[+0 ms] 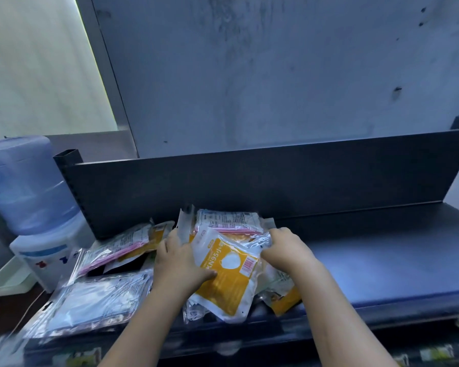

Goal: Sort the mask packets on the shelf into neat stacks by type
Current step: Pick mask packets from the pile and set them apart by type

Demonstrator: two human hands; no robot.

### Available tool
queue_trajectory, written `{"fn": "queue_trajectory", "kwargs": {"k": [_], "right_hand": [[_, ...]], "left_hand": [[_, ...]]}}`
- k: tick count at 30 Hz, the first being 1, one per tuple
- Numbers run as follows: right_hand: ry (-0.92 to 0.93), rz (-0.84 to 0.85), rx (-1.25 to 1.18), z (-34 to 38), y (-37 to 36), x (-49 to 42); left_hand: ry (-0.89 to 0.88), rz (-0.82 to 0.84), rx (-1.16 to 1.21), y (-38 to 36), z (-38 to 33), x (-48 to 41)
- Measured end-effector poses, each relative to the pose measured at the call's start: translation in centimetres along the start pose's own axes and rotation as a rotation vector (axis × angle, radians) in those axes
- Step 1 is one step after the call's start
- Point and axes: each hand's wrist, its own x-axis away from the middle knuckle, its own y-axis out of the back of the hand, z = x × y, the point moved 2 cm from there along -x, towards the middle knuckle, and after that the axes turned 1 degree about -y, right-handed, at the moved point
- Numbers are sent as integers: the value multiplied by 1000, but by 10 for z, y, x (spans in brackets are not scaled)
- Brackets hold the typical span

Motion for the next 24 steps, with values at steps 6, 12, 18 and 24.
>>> {"fn": "queue_trajectory", "kwargs": {"k": [6,12,18,24], "right_hand": [[-174,-4,7,-15,4,1],[-135,-103,-260,-12,6,4],[-66,-143,-713,-4,15,5],[-33,-127,-900,-3,31,10]], "left_hand": [[83,-128,39,-9,7,12],[66,-9,174,-19,-10,22],[22,75,275,-29,-47,40],[-158,90,228,-29,-67,53]]}}
